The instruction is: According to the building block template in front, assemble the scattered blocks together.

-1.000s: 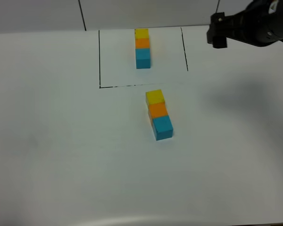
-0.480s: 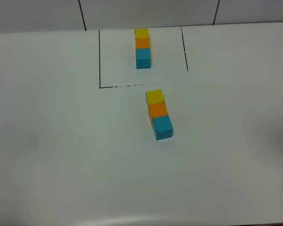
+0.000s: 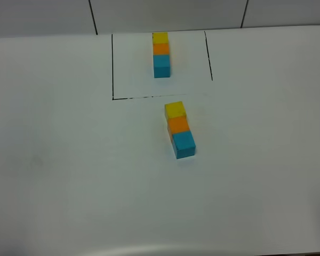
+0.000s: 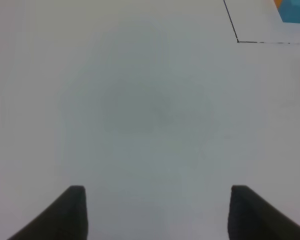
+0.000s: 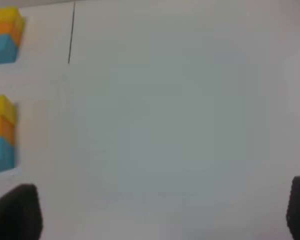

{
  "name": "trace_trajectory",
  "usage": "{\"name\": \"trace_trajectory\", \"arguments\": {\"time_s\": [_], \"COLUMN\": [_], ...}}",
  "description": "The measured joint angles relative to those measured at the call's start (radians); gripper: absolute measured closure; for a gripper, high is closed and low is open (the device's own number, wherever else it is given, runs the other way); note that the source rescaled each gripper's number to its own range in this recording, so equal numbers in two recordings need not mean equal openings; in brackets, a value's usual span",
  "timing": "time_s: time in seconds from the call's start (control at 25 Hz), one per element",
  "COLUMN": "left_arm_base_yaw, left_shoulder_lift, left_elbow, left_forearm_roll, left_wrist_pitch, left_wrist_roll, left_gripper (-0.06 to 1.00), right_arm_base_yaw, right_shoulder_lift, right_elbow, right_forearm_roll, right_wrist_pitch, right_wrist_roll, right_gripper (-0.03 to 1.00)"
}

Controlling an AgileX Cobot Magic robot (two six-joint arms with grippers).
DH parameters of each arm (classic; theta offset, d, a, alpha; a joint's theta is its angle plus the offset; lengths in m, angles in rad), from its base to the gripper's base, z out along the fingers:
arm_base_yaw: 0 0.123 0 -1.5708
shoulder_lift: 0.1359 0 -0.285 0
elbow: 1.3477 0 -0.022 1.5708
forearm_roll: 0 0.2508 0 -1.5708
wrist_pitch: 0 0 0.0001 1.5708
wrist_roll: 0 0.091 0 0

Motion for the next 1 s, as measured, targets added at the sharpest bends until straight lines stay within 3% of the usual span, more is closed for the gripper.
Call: {"name": "trace_trajectory", "arguments": {"time_s": [0.4, 0.72, 1.0], "left_arm_base_yaw": [0.000, 0.000, 0.000], "left_shoulder_lift": [0.000, 0.000, 0.000], "left_elbow": [0.000, 0.000, 0.000], "left_forearm_roll": [0.000, 0.000, 0.000], "left_wrist_pitch": [0.000, 0.000, 0.000], "left_wrist_roll": [0.000, 0.000, 0.000], "left_gripper": [0.59, 0.59, 0.59], "right_arm_base_yaw": [-0.003, -0.020, -0.047], "right_shoulder_lift": [-0.293, -0.450, -0.457], "right_elbow": [0.148, 0.227, 0.235], "right_forearm_roll": [0.002, -0.015, -0.019], "right_wrist_pitch": [0.093, 0.087, 0.091], "right_wrist_roll": [-0.047, -0.056, -0.054], "right_gripper": [-0.02, 0.01, 0.08]}}
